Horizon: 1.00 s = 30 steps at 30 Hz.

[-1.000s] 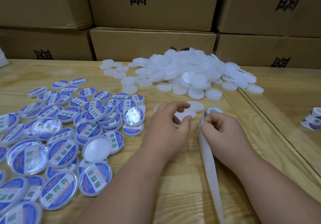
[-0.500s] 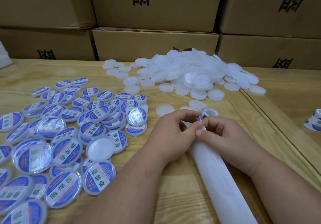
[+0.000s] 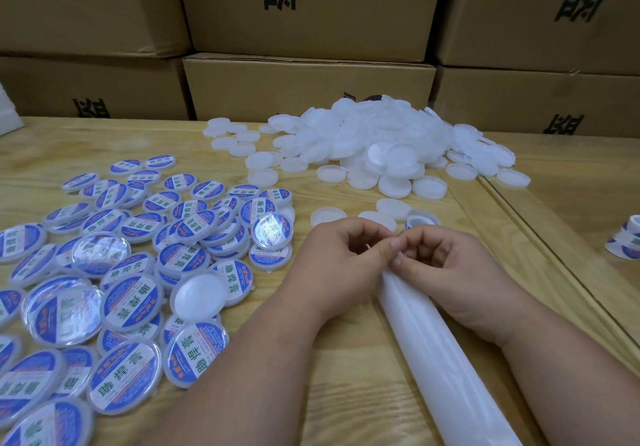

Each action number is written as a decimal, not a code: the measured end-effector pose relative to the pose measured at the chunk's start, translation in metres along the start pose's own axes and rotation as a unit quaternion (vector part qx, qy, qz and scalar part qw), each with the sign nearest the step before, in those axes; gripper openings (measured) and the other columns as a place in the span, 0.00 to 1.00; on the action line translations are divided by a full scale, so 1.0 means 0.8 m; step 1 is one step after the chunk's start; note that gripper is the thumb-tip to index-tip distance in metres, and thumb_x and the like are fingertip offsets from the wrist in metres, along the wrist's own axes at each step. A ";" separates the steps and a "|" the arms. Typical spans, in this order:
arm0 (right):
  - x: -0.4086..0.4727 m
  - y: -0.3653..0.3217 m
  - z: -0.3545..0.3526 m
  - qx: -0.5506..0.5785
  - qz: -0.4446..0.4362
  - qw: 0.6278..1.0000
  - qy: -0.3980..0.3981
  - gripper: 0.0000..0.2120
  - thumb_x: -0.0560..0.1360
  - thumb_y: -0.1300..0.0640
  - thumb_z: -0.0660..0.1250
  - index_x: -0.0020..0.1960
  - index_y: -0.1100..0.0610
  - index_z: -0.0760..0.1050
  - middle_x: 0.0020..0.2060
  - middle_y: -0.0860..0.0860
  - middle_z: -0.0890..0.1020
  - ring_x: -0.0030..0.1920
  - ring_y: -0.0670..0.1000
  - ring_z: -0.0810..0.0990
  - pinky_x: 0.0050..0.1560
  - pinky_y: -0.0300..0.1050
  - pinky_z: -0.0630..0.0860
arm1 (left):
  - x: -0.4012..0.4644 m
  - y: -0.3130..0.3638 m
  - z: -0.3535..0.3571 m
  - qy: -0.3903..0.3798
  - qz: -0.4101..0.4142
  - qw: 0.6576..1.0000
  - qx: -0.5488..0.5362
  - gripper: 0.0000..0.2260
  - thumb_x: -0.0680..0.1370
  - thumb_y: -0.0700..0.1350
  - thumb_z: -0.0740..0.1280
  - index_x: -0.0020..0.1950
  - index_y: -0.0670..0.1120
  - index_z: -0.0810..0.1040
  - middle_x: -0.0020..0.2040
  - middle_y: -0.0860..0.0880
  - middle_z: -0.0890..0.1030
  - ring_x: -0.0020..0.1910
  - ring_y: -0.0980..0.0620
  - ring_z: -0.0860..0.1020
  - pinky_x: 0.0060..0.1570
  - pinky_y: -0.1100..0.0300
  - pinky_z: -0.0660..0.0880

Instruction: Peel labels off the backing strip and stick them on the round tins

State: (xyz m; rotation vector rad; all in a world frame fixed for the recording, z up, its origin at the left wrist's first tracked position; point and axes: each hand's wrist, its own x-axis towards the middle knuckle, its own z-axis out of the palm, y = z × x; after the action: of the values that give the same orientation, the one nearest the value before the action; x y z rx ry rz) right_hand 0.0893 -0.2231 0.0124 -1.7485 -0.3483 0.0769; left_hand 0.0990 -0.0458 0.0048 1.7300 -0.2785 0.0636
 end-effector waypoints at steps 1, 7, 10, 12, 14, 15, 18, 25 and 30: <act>0.000 0.000 0.000 0.004 0.001 1.000 0.000 0.07 0.77 0.62 0.73 0.45 0.51 0.85 0.35 0.47 0.79 0.37 0.44 0.77 0.39 0.34 0.76 | 0.000 0.000 -0.001 0.002 -0.001 1.000 0.000 0.03 0.73 0.52 0.74 0.43 0.55 0.86 0.40 0.56 0.85 0.40 0.60 0.79 0.41 0.65 0.76; -0.001 -0.003 0.002 0.021 0.017 1.000 0.013 0.04 0.76 0.61 0.74 0.46 0.53 0.85 0.34 0.49 0.79 0.37 0.44 0.78 0.38 0.35 0.76 | -0.001 0.002 0.000 0.012 -0.006 1.000 0.008 0.04 0.72 0.53 0.71 0.41 0.57 0.85 0.34 0.62 0.82 0.35 0.65 0.76 0.37 0.71 0.71; -0.001 -0.005 0.002 0.014 0.031 0.999 0.018 0.03 0.74 0.59 0.76 0.42 0.54 0.84 0.36 0.51 0.83 0.38 0.46 0.80 0.40 0.38 0.78 | 0.000 0.002 0.000 0.013 -0.011 1.000 0.014 0.03 0.73 0.52 0.72 0.42 0.58 0.86 0.35 0.61 0.83 0.35 0.65 0.77 0.37 0.71 0.72; -0.001 -0.005 0.002 0.005 0.040 0.999 0.025 0.05 0.73 0.58 0.77 0.40 0.54 0.83 0.37 0.52 0.84 0.39 0.47 0.81 0.41 0.41 0.78 | -0.001 0.002 0.000 0.013 -0.008 1.000 0.021 0.05 0.76 0.48 0.73 0.42 0.56 0.86 0.35 0.62 0.83 0.35 0.67 0.77 0.36 0.73 0.71; -0.002 -0.006 0.002 0.006 0.041 0.999 0.026 0.05 0.73 0.58 0.77 0.40 0.55 0.83 0.37 0.52 0.85 0.40 0.47 0.82 0.42 0.42 0.79 | -0.001 0.001 0.001 0.012 -0.010 1.000 0.027 0.06 0.78 0.47 0.72 0.41 0.56 0.86 0.36 0.63 0.83 0.37 0.67 0.78 0.37 0.74 0.71; -0.002 -0.007 0.002 0.011 0.041 0.999 0.023 0.04 0.74 0.58 0.76 0.41 0.54 0.84 0.37 0.52 0.84 0.40 0.47 0.82 0.42 0.42 0.79 | -0.001 0.002 0.001 0.011 -0.012 1.000 0.027 0.07 0.78 0.48 0.72 0.42 0.56 0.86 0.37 0.62 0.84 0.37 0.67 0.79 0.37 0.74 0.71; -0.003 -0.009 0.003 0.019 0.039 0.999 0.020 0.06 0.76 0.62 0.73 0.44 0.53 0.86 0.36 0.49 0.83 0.38 0.44 0.81 0.39 0.36 0.78 | -0.001 0.003 0.000 0.006 -0.011 1.000 0.019 0.06 0.79 0.49 0.71 0.44 0.57 0.86 0.40 0.60 0.85 0.40 0.65 0.80 0.40 0.71 0.74; -0.005 -0.012 0.004 0.038 0.028 0.999 0.027 0.12 0.78 0.65 0.69 0.45 0.51 0.86 0.35 0.48 0.84 0.38 0.43 0.83 0.39 0.35 0.78 | -0.002 0.004 -0.004 -0.015 -0.030 0.999 -0.010 0.09 0.70 0.55 0.75 0.50 0.58 0.87 0.46 0.51 0.86 0.40 0.59 0.79 0.43 0.62 0.79; -0.003 -0.012 0.003 0.023 0.028 0.999 0.022 0.15 0.78 0.68 0.67 0.46 0.50 0.84 0.35 0.52 0.81 0.38 0.51 0.79 0.38 0.41 0.77 | -0.001 0.004 -0.004 -0.010 -0.035 0.999 -0.014 0.07 0.73 0.54 0.72 0.49 0.61 0.86 0.46 0.50 0.87 0.47 0.50 0.84 0.49 0.56 0.82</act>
State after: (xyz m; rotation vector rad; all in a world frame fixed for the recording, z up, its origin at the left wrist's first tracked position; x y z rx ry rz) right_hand 0.0848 -0.2201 0.0207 -1.7126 -0.2645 0.0864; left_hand 0.0982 -0.0434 0.0085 1.7112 -0.2314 -0.0087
